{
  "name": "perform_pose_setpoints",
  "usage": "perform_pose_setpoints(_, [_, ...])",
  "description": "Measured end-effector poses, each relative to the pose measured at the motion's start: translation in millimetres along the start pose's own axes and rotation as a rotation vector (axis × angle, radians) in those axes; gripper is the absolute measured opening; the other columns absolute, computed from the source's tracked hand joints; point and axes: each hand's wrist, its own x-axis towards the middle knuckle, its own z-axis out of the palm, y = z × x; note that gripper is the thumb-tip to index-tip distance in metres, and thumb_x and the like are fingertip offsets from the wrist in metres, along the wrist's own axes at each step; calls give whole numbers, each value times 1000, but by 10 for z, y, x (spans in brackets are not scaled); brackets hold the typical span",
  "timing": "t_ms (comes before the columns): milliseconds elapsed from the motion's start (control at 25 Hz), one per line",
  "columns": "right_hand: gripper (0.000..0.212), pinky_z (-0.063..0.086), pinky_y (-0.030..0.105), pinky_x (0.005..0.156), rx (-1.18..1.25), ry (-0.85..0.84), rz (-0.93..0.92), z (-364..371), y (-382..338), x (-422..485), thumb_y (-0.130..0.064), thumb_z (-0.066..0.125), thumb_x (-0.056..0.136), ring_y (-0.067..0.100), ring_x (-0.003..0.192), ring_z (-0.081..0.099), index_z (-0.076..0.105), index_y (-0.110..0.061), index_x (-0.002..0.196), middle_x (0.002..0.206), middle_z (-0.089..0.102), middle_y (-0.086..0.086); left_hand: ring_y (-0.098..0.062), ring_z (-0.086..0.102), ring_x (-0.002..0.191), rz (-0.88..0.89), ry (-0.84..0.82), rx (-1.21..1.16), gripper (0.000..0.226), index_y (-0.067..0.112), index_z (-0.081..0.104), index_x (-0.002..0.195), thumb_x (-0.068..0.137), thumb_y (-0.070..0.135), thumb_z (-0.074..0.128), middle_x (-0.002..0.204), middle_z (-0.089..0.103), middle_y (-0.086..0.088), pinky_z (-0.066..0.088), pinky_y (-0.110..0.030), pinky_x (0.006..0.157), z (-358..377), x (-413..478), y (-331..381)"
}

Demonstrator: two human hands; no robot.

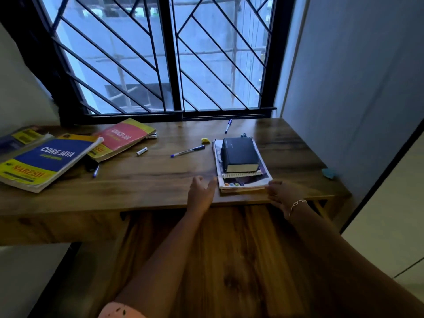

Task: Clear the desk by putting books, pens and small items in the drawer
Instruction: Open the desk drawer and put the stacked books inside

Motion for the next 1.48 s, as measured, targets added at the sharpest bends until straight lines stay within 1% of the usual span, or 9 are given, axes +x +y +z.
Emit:
perform_pose_setpoints(160, [22,38,20,49,-28,135,-14,-69,-192,568,-2,57,84,12,58,43,58,-6,106,70,50,5,-14,48,76,-134,-140,-85,31,10,51,102,91,39,54,85,51,-2,39,-28,67,109,424,68])
perform_pose_setpoints(280, [5,40,21,54,-30,192,-4,-109,-290,901,-1,56,85,15,63,48,60,-5,85,86,57,15,-15,45,68,-247,-192,-198,31,11,51,99,89,40,57,85,49,-7,39,-28,66,218,672,44])
perform_pose_setpoints(440, [34,54,37,83,21,83,87,-59,-338,1244,-20,53,92,36,94,62,56,6,114,119,58,28,-23,50,90,-363,-222,-317,54,9,53,114,84,54,57,98,51,-10,39,-33,80,344,922,131])
perform_pose_setpoints(600, [34,46,20,40,-17,-5,117,53,-435,1386,-42,56,88,15,55,54,47,-14,70,62,55,4,-33,41,127,-464,-267,-376,94,12,29,144,74,66,60,143,39,-16,38,-38,90,428,1132,262])
perform_pose_setpoints(680, [39,48,27,56,-34,-40,78,103,-463,1473,-52,61,80,16,69,53,52,-15,85,79,54,2,-33,39,130,-490,-268,-371,98,12,28,145,72,69,58,147,34,-16,38,-40,99,437,1193,293])
perform_pose_setpoints(800, [103,45,44,97,-101,-167,56,73,-377,1678,-73,73,46,26,109,54,48,-11,124,121,54,7,-31,38,131,-495,-278,-380,92,11,32,143,76,70,52,147,35,-15,35,-43,108,427,1216,298])
perform_pose_setpoints(880, [121,41,48,102,-159,-226,63,33,-238,1888,-76,75,28,30,115,53,49,-12,127,127,54,9,-31,38,130,-484,-295,-380,90,14,33,143,75,69,54,147,35,-15,36,-42,105,402,1205,298])
perform_pose_setpoints(1160, [104,48,46,95,-194,-229,109,9,-280,1343,-57,84,37,31,106,58,54,-2,120,114,61,13,-33,37,131,-433,-336,-264,76,5,33,140,82,44,64,148,34,-15,38,-35,90,389,848,229])
perform_pose_setpoints(1480, [85,50,50,92,-151,-401,150,-137,34,825,-48,82,47,35,101,63,55,-9,117,112,66,17,-40,43,126,-458,-479,-207,105,9,32,141,58,54,76,146,36,-20,44,-54,99,189,328,-23])
